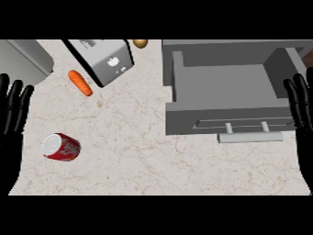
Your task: Pick up the can, place it into the drawer and close the drawer
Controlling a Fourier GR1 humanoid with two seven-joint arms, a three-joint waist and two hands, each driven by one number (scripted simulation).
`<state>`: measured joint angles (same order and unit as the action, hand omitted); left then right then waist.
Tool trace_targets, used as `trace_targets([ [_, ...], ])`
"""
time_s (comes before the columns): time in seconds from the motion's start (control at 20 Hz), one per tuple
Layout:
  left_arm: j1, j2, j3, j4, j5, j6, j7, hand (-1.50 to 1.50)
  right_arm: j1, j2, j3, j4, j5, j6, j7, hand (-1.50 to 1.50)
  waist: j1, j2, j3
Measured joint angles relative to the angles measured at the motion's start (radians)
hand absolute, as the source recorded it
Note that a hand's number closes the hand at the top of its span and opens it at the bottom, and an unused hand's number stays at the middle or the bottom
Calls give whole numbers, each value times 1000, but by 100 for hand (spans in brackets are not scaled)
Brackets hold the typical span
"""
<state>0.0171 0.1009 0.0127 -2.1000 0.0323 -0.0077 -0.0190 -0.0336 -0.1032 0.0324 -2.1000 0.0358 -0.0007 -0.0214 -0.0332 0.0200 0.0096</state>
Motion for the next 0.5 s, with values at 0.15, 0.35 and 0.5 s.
trace_targets([
  [0.15,-9,50,10,27,108,-116,-20,-150,-4,0,-16,13,-16,2,9,-150,16,-10,-6],
  [0.35,13,155,1,68,282,-336,-26,-150,15,16,-23,34,-30,-14,50,-150,19,-13,-12],
  [0.5,54,270,39,128,365,-465,14,-150,60,25,-64,58,-26,-56,117,-150,21,-13,-12],
])
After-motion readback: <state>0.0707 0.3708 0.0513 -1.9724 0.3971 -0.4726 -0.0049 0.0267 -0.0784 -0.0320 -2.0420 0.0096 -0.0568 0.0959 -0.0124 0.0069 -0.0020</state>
